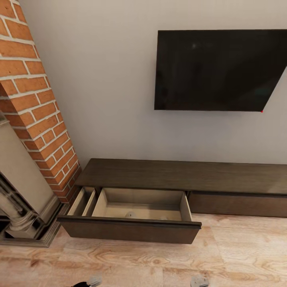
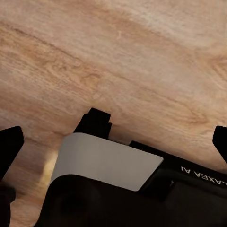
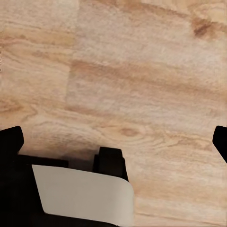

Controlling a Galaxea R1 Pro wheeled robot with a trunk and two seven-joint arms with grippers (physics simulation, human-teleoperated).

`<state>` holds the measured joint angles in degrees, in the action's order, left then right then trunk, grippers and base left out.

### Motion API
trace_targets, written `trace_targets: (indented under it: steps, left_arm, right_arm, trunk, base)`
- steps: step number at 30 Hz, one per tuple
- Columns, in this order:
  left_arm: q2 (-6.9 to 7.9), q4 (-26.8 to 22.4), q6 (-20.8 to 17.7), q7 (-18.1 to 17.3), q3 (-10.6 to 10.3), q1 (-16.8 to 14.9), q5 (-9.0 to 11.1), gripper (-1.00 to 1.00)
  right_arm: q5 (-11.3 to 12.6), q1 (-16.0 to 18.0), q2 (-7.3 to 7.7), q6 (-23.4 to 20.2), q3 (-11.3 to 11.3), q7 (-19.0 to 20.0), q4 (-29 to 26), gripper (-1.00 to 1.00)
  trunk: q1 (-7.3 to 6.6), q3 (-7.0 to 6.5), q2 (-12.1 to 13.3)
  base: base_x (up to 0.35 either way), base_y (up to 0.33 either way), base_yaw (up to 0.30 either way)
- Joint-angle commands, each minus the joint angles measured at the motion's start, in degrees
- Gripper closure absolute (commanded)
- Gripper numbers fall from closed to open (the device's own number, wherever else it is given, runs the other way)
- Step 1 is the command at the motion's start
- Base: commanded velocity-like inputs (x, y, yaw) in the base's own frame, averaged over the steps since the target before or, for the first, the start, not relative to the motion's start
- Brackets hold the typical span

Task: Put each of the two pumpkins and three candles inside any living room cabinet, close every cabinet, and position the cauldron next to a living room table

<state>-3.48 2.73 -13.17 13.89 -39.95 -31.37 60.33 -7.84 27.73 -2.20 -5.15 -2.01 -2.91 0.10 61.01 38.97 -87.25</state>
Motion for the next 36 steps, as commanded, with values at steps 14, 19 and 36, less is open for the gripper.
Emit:
trace_targets:
  steps: [14,19,36]
  left_arm:
    - [0.98,0.4,6.8,0.0,0.0,6.1,-1.2,-1.0]
    - [0.95,0.4,6.8,0.0,0.0,7.1,-3.7,-1.0]
    - [2.44,0.4,6.8,0.1,0.0,7.5,-4.1,-1.0]
  right_arm:
    - [-0.3,-6.3,2.01,12.1,0.0,0.0,1.2,-1.0]
    - [-0.2,-6.5,2.02,12.4,0.0,0.0,1.2,-1.0]
    - [-0.2,-6.9,1.86,11.8,0.1,-0.1,2.8,-1.0]
  trunk:
    - [0.0,-0.01,0.0]
    - [0.0,-0.01,0.0]
    - [0.0,-0.01,0.0]
  base:
    - [0.0,0.0,0.0]
    - [0.0,0.0,0.0]
    - [0.0,0.0,0.0]
